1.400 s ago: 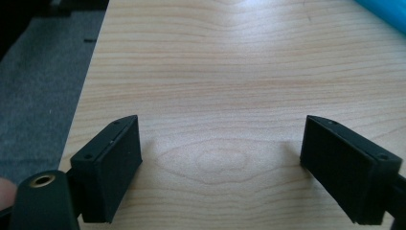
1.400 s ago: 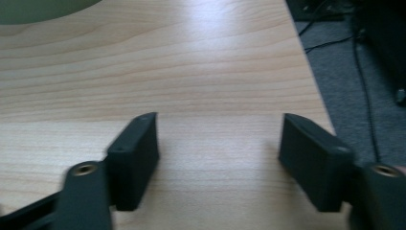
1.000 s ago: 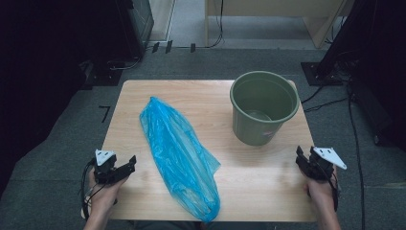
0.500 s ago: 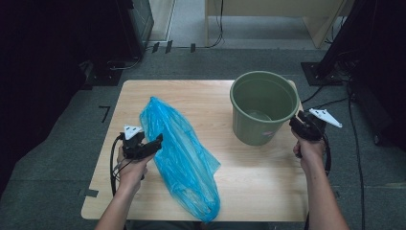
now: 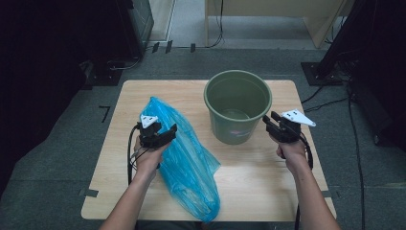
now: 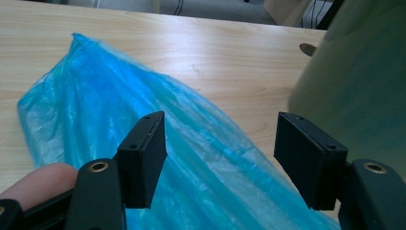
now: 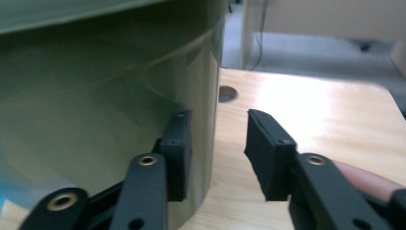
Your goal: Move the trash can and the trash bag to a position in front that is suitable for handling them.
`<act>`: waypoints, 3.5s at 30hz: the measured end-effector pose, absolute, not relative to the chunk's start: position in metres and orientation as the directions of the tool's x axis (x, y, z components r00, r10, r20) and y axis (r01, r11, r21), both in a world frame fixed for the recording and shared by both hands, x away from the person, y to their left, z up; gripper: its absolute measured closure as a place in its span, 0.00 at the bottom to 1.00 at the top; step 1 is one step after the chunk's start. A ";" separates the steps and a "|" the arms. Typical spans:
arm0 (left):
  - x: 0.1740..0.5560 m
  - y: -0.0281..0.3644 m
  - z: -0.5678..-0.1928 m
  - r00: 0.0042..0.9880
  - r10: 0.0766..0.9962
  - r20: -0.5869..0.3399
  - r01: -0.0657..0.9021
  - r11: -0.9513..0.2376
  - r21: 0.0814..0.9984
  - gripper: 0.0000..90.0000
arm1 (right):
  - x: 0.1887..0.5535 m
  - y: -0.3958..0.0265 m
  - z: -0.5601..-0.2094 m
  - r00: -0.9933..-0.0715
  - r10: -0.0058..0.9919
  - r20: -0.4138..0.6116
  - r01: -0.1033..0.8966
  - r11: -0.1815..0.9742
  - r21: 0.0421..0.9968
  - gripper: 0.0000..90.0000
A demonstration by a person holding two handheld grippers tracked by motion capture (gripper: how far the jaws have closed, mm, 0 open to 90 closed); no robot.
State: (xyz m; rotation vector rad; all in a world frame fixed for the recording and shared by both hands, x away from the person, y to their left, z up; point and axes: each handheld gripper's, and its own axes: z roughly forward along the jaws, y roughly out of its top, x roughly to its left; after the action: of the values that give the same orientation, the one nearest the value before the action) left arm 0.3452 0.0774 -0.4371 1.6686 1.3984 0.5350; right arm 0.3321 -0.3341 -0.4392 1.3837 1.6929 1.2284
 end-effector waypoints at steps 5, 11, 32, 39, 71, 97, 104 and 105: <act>0.355 0.066 -0.435 0.283 0.938 -0.201 0.558 0.010 0.830 0.41 | 0.352 -0.332 -0.434 -0.121 0.985 0.119 0.393 -0.062 0.917 0.72; 0.363 0.055 -0.434 0.302 0.935 -0.184 0.549 -0.012 0.836 0.42 | 0.356 -0.322 -0.434 -0.163 0.978 0.133 0.380 -0.062 0.923 0.76; 0.394 0.028 -0.432 0.372 0.897 -0.239 0.520 0.011 0.854 0.87 | 0.380 -0.284 -0.424 -0.232 0.956 0.178 0.396 -0.075 0.915 0.94; 0.383 0.028 -0.428 0.369 0.907 -0.203 0.523 -0.022 0.852 1.00 | 0.365 -0.272 -0.422 -0.256 0.955 0.149 0.426 -0.027 0.904 1.00; 0.273 0.081 -0.449 0.322 0.929 -0.182 0.529 -0.017 0.848 0.45 | 0.262 -0.271 -0.436 -0.269 0.956 0.118 0.378 -0.008 0.926 0.62; 0.263 0.064 -0.516 0.290 0.957 0.003 0.689 -0.211 0.693 0.09 | 0.239 -0.350 -0.515 0.019 0.997 0.071 0.584 -0.069 0.808 0.15; 0.255 0.073 -0.515 0.259 0.966 -0.011 0.648 -0.166 0.743 0.55 | 0.239 -0.348 -0.519 0.029 0.998 0.063 0.607 -0.067 0.792 0.16; 0.255 0.074 -0.515 0.253 0.967 -0.019 0.646 -0.154 0.748 0.62 | 0.239 -0.348 -0.520 0.032 0.997 0.063 0.612 -0.070 0.788 0.15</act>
State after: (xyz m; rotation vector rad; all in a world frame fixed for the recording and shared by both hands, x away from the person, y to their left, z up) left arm 0.2549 0.0737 -0.5148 1.8815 1.4661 0.6377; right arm 0.2386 -0.3477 -0.5197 1.7413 1.6345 0.8672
